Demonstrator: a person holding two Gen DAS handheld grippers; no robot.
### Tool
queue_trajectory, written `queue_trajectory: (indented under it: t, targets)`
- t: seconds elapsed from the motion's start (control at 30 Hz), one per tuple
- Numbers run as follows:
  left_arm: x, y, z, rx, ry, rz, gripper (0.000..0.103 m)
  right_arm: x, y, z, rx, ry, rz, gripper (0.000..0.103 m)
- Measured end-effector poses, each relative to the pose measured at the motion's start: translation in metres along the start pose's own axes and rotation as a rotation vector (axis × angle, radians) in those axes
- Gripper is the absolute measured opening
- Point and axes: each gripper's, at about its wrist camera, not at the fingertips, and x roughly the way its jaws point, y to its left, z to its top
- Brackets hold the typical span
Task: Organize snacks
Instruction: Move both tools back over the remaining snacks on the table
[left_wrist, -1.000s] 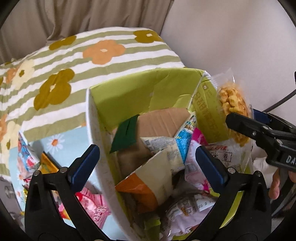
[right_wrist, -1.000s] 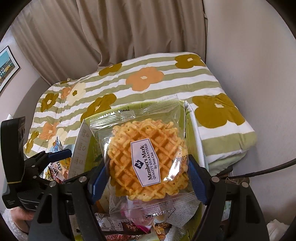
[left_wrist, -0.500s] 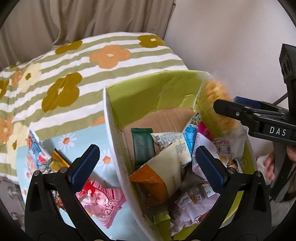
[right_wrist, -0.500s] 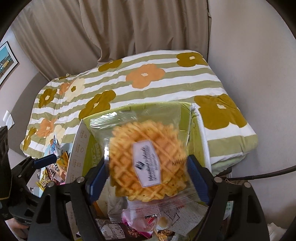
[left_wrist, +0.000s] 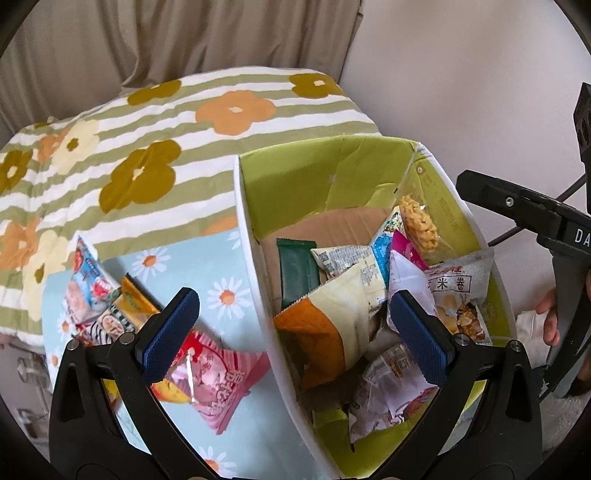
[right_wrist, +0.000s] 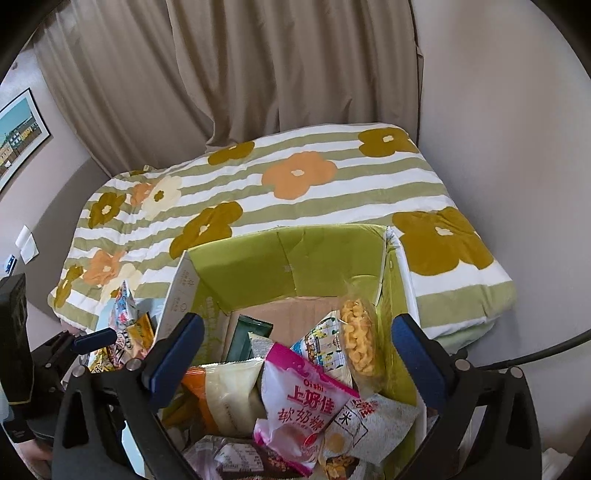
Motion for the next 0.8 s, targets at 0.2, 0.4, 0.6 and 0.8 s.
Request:
queue_trajectory:
  t: [0.2,0.4,0.6,0.8]
  targets:
    - [-0.024,-0.001,-0.004,-0.002,-0.045,0.022,0.103,-0.024,0.008,-0.002,-0.029,-0.03,0.025,0.101]
    - [-0.063,0.003,-0.014,-0.012,-0.108,0.074,0.103,-0.047,0.029,-0.001,-0.096,-0.051,0.055,0.101]
    - [-0.111,0.028,-0.034,-0.068,-0.177,0.163,0.103,-0.072,0.06,-0.001,-0.179,-0.105,0.138,0.101]
    - [-0.154,0.068,-0.064,-0.136,-0.219,0.264,0.103,-0.081,0.1,-0.008,-0.259,-0.143,0.234,0.101]
